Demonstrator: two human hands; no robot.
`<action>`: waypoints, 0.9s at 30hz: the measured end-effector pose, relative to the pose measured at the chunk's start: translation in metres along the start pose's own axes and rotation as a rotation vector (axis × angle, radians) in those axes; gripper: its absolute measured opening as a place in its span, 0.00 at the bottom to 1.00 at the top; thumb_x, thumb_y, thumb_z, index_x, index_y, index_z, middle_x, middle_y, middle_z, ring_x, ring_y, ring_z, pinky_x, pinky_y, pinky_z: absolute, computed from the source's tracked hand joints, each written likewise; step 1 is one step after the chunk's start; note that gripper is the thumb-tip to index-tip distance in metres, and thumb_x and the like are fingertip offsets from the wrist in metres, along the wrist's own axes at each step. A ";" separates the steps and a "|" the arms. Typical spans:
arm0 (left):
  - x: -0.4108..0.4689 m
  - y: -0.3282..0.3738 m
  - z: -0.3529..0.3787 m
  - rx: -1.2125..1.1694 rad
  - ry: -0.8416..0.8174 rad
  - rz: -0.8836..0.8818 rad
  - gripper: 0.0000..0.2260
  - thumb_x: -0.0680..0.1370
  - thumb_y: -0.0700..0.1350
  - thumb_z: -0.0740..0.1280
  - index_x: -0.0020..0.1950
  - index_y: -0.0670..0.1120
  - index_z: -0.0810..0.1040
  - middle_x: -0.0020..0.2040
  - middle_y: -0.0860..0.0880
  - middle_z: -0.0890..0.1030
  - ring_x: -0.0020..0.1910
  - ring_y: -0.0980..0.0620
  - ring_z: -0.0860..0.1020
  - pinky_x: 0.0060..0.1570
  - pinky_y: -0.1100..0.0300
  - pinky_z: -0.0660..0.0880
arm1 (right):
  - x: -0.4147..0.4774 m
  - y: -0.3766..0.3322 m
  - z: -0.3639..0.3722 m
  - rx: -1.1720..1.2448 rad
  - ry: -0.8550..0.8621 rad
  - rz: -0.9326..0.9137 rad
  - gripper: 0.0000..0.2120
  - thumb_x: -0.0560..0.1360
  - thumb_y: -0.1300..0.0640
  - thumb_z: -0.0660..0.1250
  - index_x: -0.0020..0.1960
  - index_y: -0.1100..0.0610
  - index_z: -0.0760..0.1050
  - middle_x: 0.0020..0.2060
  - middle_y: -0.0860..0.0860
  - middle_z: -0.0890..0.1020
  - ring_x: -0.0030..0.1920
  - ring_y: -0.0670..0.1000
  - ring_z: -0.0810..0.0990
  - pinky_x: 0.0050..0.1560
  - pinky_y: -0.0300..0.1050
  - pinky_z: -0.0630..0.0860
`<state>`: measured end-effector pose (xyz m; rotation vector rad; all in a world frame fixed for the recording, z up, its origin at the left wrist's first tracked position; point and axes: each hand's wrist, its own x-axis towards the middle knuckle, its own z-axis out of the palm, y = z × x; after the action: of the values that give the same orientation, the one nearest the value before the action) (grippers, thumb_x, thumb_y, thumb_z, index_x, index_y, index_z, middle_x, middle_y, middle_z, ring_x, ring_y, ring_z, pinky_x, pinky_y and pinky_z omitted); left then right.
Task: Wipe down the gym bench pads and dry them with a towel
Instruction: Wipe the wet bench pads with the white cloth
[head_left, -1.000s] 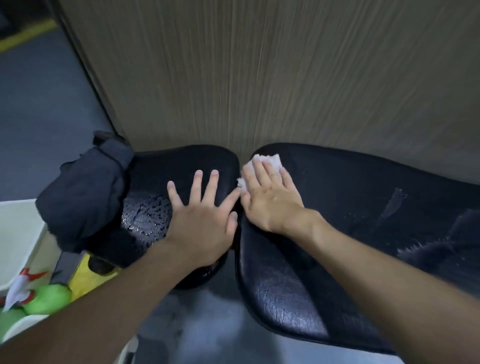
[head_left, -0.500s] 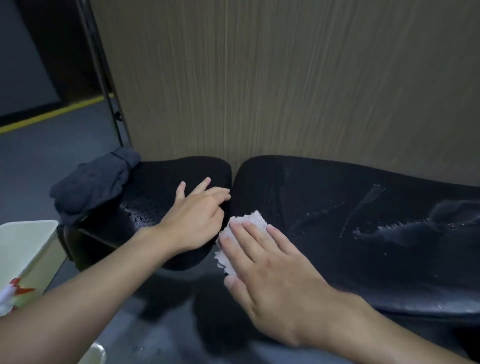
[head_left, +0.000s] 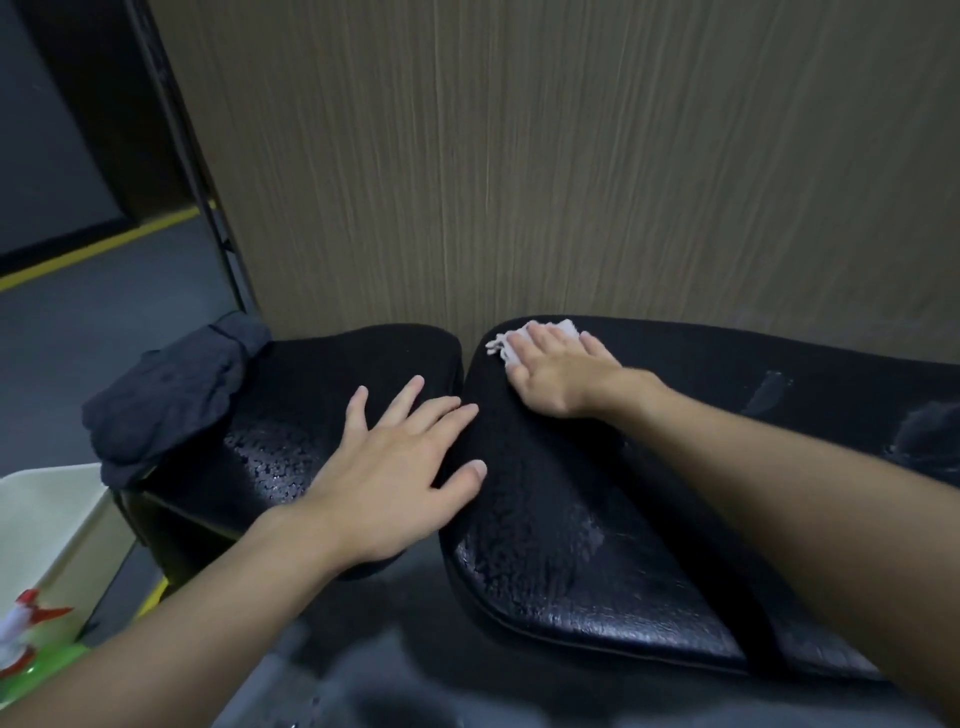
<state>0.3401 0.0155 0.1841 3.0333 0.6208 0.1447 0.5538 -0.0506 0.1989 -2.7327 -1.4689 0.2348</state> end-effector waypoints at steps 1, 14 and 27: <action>0.000 0.001 0.000 0.013 -0.004 0.001 0.39 0.70 0.68 0.35 0.79 0.58 0.51 0.79 0.61 0.54 0.79 0.53 0.41 0.74 0.36 0.42 | 0.014 0.004 -0.002 0.003 0.003 0.028 0.27 0.83 0.45 0.42 0.81 0.48 0.46 0.81 0.49 0.46 0.80 0.49 0.41 0.77 0.57 0.39; -0.002 0.003 0.001 0.002 0.015 0.007 0.39 0.71 0.68 0.36 0.79 0.54 0.52 0.79 0.59 0.55 0.79 0.54 0.42 0.74 0.37 0.42 | -0.019 -0.007 0.005 -0.012 0.029 -0.001 0.28 0.82 0.44 0.43 0.80 0.53 0.50 0.81 0.51 0.48 0.80 0.51 0.43 0.77 0.57 0.42; -0.015 0.002 0.000 -0.060 0.013 0.055 0.33 0.74 0.58 0.39 0.79 0.55 0.55 0.80 0.59 0.54 0.78 0.58 0.42 0.75 0.40 0.40 | -0.219 -0.027 0.042 -0.109 0.188 -0.353 0.27 0.82 0.46 0.46 0.75 0.55 0.67 0.75 0.54 0.69 0.75 0.54 0.66 0.71 0.58 0.67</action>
<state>0.3274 0.0077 0.1831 2.9948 0.5240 0.1825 0.4065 -0.2198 0.1859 -2.4267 -1.9140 -0.1129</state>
